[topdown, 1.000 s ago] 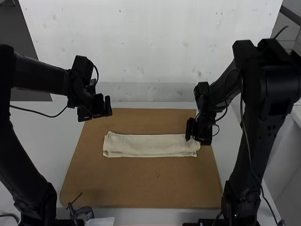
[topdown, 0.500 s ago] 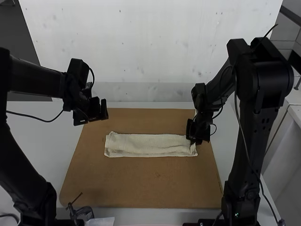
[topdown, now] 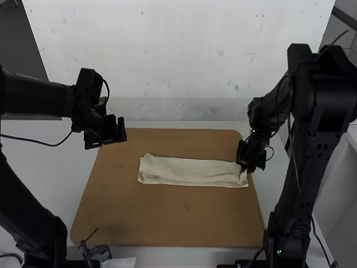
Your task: Fold the towel.
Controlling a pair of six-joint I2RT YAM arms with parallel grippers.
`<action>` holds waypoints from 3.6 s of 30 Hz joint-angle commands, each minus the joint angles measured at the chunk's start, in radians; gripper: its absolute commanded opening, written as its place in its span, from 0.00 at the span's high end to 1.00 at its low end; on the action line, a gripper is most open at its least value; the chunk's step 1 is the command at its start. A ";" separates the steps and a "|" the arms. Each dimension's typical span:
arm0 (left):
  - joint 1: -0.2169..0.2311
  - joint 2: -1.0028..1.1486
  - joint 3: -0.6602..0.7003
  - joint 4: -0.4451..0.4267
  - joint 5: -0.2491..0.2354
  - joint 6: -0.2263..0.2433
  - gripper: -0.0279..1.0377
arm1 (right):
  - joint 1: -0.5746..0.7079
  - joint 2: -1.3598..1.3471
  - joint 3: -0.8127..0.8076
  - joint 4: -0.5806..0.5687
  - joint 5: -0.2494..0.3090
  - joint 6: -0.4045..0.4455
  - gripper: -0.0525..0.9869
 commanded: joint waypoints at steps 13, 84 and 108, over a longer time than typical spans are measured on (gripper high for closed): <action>0.007 -0.081 -0.042 -0.007 0.009 0.015 0.04 | -0.306 -0.033 0.145 -0.072 0.026 -0.215 0.94; 0.006 -0.086 -0.113 0.059 0.030 0.044 0.05 | 0.671 0.126 0.544 -0.309 0.193 0.220 0.94; 0.033 -0.073 -0.131 0.071 0.029 0.052 0.05 | 0.787 0.333 0.601 -0.238 0.199 0.229 0.94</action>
